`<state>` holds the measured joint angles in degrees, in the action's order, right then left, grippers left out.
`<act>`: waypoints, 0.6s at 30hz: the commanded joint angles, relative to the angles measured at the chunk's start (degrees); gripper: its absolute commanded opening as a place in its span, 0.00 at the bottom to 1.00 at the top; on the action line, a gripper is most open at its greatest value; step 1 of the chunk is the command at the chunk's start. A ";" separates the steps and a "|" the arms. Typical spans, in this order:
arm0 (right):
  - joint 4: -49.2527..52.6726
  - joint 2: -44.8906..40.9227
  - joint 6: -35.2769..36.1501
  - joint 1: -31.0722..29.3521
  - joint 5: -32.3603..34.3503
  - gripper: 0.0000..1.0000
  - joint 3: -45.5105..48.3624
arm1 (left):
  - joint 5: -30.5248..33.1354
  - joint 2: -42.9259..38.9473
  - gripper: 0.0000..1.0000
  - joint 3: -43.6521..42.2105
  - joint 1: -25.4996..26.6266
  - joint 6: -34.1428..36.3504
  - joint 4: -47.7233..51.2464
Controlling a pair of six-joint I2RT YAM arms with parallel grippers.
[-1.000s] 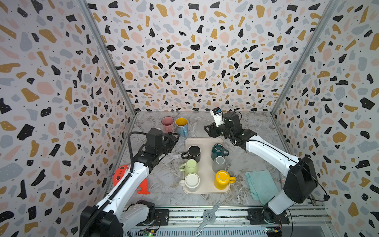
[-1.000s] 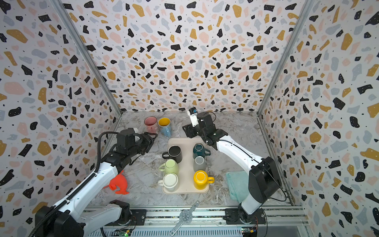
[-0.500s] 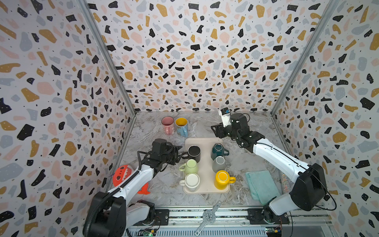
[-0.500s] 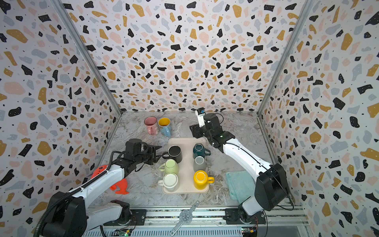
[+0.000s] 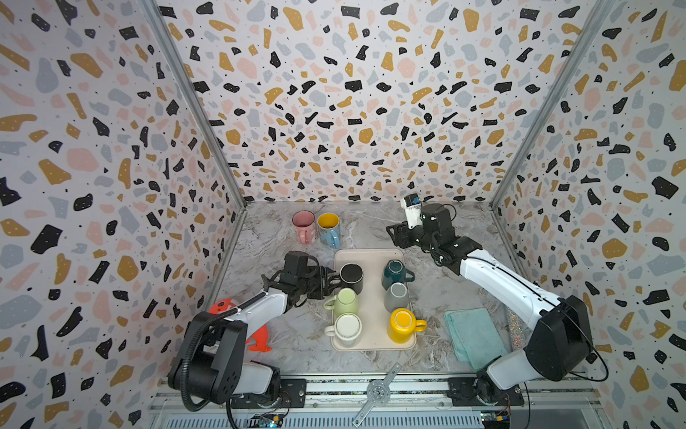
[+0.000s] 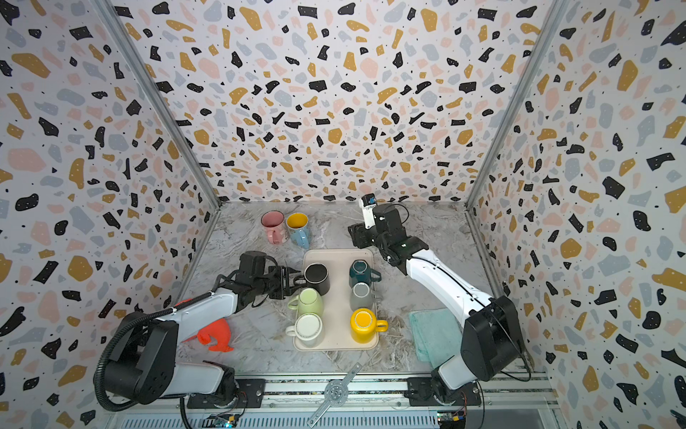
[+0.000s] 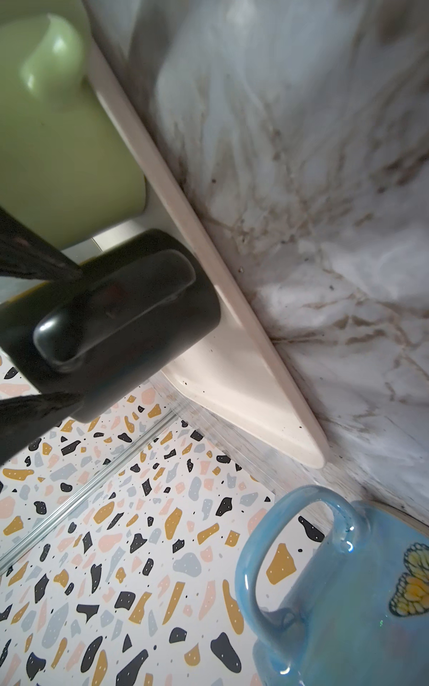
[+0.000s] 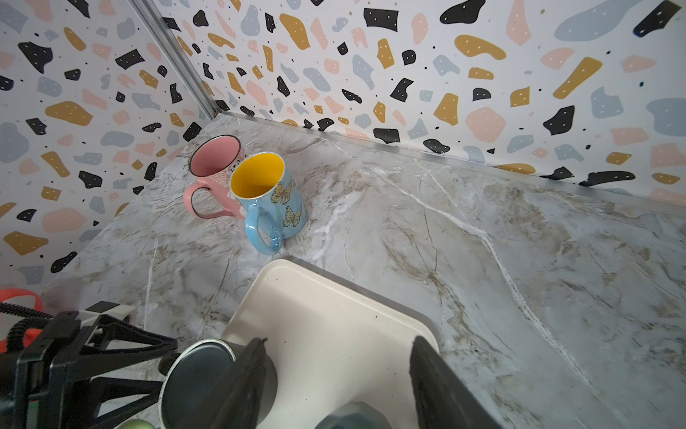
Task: Turn the mug right side up
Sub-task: 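Move the left gripper to the upside-down black mug on the tray and grasp it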
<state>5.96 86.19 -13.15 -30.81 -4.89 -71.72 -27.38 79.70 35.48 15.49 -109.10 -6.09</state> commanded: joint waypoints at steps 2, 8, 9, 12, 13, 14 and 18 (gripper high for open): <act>0.20 -0.43 -0.86 0.43 -0.37 0.63 0.03 | -2.60 2.20 0.48 1.25 -0.22 -1.04 -2.85; 0.42 0.28 -0.89 0.99 -0.56 0.63 -0.35 | -3.48 4.93 0.45 1.96 -0.23 -0.85 -3.70; 0.47 0.44 -0.84 1.08 -0.56 0.64 -0.43 | -3.56 5.27 0.44 2.15 -0.28 -0.81 -3.75; 0.46 0.80 -0.97 1.29 -0.56 0.64 -0.67 | -4.12 6.40 0.38 2.71 -0.27 -0.72 -4.09; 0.43 0.94 -0.97 1.36 -0.62 0.64 -0.68 | -4.45 6.88 0.35 3.05 -0.26 -0.59 -4.22; 0.43 1.13 -1.02 1.37 -0.65 0.64 -0.77 | -4.68 7.20 0.34 3.16 -0.23 -0.48 -4.29; 0.51 1.78 -1.17 1.53 -0.74 0.64 -0.96 | -5.11 8.49 0.23 3.88 -0.22 -0.15 -4.93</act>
<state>5.98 87.74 -13.85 -29.56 -5.32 -71.72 -30.87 87.31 37.85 15.44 -109.38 -9.78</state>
